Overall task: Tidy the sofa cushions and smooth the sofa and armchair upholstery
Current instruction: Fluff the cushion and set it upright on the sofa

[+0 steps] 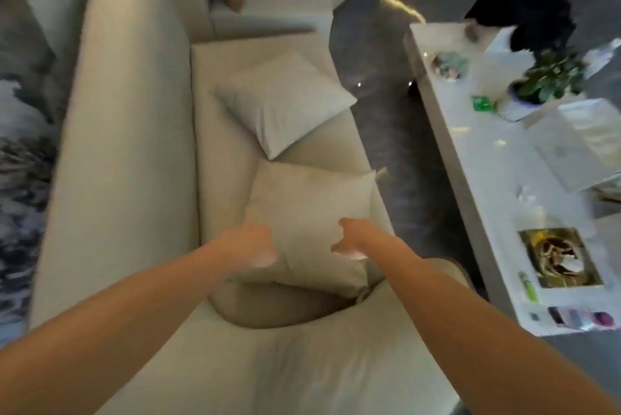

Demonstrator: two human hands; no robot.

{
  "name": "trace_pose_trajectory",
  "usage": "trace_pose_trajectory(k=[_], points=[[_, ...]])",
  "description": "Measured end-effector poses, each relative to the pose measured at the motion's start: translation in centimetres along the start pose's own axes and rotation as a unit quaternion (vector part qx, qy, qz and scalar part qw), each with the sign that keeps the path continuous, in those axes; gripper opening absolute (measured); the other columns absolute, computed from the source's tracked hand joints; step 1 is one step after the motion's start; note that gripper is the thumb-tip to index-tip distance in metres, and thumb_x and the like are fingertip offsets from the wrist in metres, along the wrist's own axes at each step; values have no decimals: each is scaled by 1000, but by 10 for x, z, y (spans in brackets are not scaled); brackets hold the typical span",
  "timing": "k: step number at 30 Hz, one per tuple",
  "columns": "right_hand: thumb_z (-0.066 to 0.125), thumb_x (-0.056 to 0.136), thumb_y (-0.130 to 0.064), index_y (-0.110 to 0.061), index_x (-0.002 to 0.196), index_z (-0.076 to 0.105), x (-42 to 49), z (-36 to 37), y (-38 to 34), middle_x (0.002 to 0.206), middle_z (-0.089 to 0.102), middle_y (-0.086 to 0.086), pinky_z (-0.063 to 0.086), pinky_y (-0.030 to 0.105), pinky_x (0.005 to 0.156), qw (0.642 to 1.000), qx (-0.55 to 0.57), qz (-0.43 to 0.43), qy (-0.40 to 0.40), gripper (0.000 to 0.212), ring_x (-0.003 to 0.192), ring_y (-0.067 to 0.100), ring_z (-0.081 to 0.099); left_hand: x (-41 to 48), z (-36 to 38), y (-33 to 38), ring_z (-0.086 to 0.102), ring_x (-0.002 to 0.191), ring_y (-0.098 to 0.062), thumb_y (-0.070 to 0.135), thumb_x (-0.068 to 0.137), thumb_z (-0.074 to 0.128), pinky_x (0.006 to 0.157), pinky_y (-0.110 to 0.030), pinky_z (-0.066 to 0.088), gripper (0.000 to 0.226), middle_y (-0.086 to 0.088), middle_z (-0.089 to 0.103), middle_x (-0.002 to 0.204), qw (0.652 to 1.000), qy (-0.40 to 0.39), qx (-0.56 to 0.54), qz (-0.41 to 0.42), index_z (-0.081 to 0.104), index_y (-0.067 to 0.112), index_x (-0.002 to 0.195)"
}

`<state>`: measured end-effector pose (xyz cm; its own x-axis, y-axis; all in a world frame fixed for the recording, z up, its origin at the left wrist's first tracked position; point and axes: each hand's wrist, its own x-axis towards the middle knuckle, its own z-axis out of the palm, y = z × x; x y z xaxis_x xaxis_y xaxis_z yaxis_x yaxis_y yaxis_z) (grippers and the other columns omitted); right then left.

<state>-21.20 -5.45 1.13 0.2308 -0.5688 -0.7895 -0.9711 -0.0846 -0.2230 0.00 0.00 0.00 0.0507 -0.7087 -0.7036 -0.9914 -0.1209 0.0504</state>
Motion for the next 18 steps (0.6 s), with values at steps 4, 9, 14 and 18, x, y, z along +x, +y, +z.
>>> trace_pose_trajectory(k=[4,9,14,18], points=[[51,90,-63,-27,158,6,101,48,5,164,18,15,28,51,117,990,113,81,32,90,148,38,23,102,36,-26,41,133,-33,39,93,48,107,-41,38,53,-14,45,146,997,35,-69,29,43,16,141],[35,68,-93,-66,143,-6,180,106,-9,166,-16,0,3,67,117,896,341,222,180,90,150,46,-4,209,74,-76,22,141,-44,71,70,65,116,-52,24,100,-26,17,155,951,65,-296,-54,10,43,150],[32,69,-91,-68,140,5,198,123,-28,166,-2,-6,8,67,115,855,343,281,270,79,146,42,13,220,91,-92,38,137,-29,65,59,78,113,-46,33,113,-5,35,153,866,6,-500,-10,6,52,146],[37,79,-83,-60,144,22,182,101,-19,161,21,0,21,60,117,810,444,254,288,71,142,39,30,176,65,-80,41,130,-33,54,74,72,105,-39,37,95,-10,30,146,895,61,-442,17,13,45,148]])
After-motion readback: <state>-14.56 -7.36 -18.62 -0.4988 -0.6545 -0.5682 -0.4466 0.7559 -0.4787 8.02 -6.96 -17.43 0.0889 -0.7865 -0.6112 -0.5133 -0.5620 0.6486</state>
